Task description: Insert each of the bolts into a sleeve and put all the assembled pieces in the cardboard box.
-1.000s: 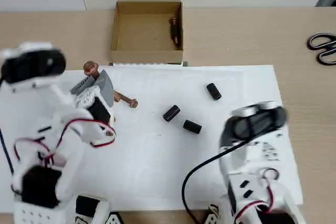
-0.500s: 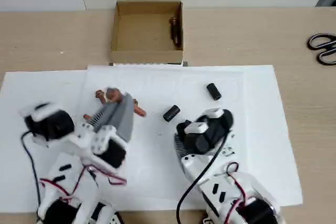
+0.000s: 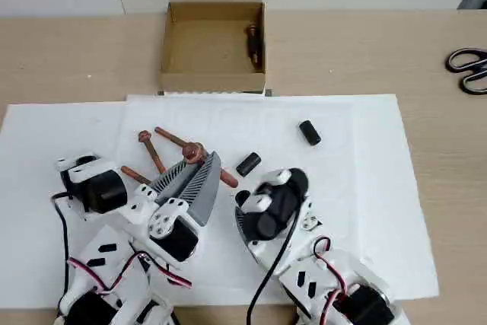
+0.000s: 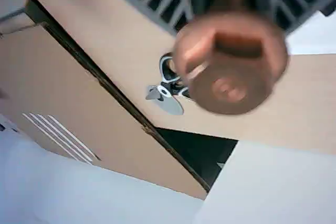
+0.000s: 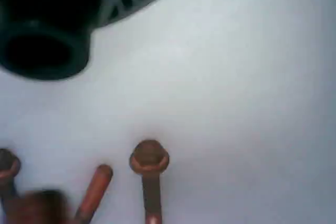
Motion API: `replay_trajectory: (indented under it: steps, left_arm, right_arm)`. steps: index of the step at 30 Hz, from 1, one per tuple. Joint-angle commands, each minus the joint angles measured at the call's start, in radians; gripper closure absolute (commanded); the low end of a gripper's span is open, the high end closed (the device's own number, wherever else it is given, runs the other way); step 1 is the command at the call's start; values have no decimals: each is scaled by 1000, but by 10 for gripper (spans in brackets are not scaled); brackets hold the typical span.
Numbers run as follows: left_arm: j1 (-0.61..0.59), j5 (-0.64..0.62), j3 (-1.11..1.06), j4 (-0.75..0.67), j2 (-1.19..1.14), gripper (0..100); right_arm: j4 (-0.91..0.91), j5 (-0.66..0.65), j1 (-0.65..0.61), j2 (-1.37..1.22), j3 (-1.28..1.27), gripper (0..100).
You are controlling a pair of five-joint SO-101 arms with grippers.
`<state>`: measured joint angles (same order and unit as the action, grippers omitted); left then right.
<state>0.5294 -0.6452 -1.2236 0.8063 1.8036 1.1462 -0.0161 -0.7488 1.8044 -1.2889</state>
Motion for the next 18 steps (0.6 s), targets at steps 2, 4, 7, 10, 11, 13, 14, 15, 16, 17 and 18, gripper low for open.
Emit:
replay_trajectory:
  steps: [2,4,7,10,11,13,14,15,16,17,18]
  left_arm:
    - [15,-2,5,40,9,994]
    - [14,-2,7,72,9,994]
    - [14,17,8,104,9,994]
    - [14,52,5,104,9,994]
    - [14,52,5,103,9,994]
    - [14,52,4,103,9,994]
    - [14,52,2,104,8,994]
    - [14,52,-7,103,9,994]
    - [14,52,-12,103,9,994]
    - [14,52,-13,103,9,994]
    - [15,51,-18,103,9,994]
  right_arm:
    - [-31,-64,-4,7,9,996]
    - [-31,-77,-4,7,9,996]
    - [-31,-89,-4,7,9,996]
    - [-31,-92,-4,7,11,996]
    - [-31,-92,-4,7,11,996]
    - [-31,-92,-4,7,11,996]
    - [-33,-92,-4,7,11,996]
    - [-33,-92,-4,7,11,996]
    - [-41,-92,-4,7,11,996]
    - [-54,-92,-4,7,11,996]
    - [-70,-92,-4,7,11,996]
